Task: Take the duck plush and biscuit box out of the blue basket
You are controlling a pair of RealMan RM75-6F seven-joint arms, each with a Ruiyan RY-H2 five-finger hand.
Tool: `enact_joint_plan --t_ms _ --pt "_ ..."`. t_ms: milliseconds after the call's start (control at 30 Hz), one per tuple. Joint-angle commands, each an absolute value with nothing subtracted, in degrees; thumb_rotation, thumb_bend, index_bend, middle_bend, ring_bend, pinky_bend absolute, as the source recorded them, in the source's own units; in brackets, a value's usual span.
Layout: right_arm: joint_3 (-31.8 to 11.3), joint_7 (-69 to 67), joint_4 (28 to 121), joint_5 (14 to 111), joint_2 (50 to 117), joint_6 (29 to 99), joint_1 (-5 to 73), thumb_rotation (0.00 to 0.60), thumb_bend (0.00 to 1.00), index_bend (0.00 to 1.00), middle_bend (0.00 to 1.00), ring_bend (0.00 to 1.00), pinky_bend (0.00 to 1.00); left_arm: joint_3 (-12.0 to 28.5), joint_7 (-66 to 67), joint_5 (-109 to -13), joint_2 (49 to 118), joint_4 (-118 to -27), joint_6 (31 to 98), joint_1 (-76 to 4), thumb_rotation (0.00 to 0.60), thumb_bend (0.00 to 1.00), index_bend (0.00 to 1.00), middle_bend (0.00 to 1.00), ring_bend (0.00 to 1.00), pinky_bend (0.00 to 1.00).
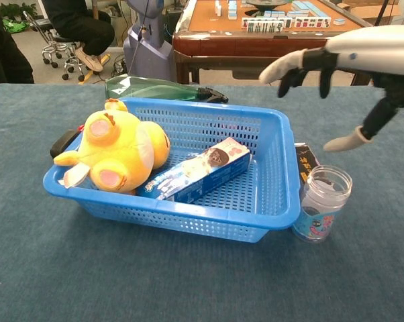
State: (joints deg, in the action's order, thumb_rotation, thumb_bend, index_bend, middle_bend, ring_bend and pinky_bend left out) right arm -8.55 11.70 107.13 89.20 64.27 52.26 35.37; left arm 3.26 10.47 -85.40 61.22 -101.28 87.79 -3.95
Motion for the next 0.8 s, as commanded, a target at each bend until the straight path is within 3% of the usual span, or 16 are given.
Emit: enact_joint_plan --t_ms 33,167,367,633,800 --pt "-11.5 16.6 106.2 83.4 70.0 45.4 41.9 0.6 0.08 0.12 0.19 0.18 0.35 3.3 10.3 -85.3 61.0 -101.3 87.8 -4.0 0.6 0.33 0.22 0.05 0.05 0.08" --pt "-14.0 20.5 102.5 77.8 76.7 41.5 47.8 0.6 0.05 0.06 0.13 0.14 0.34 3.3 10.1 -85.5 60.6 -101.5 88.3 -3.7 0.6 0.33 0.22 0.05 0.05 0.08" --pt "-16.4 26.1 95.5 69.8 84.7 36.4 56.8 0.6 0.01 0.0 0.01 0.04 0.25 3.1 10.1 -85.3 60.0 -101.8 89.3 -2.8 0.6 0.33 0.22 0.05 0.05 0.08" --pt "-17.2 29.7 85.3 66.2 93.9 36.7 65.0 0.6 0.0 0.0 0.0 0.0 0.17 3.0 9.9 -85.1 59.6 -102.0 90.5 -1.8 0.6 0.33 0.22 0.05 0.05 0.08" --pt "-17.0 27.1 82.9 66.3 96.2 36.2 66.8 0.6 0.0 0.0 0.0 0.0 0.16 3.1 9.9 -85.0 59.2 -102.1 90.8 -1.6 0.6 0.33 0.22 0.05 0.05 0.08"
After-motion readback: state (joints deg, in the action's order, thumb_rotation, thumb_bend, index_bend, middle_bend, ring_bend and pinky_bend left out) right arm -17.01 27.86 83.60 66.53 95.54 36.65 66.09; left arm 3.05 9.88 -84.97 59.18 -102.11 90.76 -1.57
